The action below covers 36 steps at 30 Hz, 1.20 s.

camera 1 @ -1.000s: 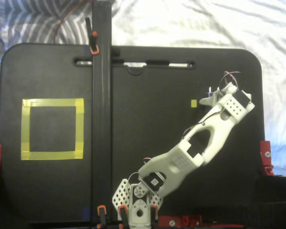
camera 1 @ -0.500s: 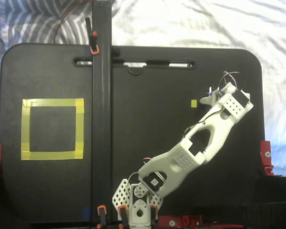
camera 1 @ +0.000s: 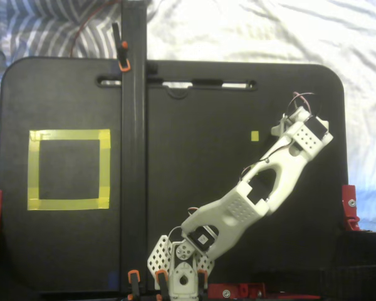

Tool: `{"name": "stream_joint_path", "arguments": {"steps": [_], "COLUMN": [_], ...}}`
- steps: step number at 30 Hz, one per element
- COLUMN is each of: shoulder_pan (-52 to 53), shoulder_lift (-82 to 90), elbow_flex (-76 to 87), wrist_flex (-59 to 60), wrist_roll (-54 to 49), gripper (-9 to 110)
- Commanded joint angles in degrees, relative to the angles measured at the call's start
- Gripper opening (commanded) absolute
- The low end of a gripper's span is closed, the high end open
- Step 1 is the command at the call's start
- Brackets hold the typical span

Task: Grasp a block and put it in the designated area.

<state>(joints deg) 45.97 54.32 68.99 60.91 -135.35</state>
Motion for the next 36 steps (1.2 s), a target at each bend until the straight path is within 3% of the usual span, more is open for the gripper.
{"name": "stream_joint_path", "arguments": {"steps": [1, 25, 36], "shoulder_pan": [-0.8, -6.4, -17.1], "shoulder_lift": [1.0, 19.2, 19.5], "elbow_flex": [-0.3, -0.3, 0.2], "wrist_flex": [0.8, 15.4, 17.3], "wrist_roll": [0.3, 7.6, 22.3], "gripper": [19, 19, 19]}}
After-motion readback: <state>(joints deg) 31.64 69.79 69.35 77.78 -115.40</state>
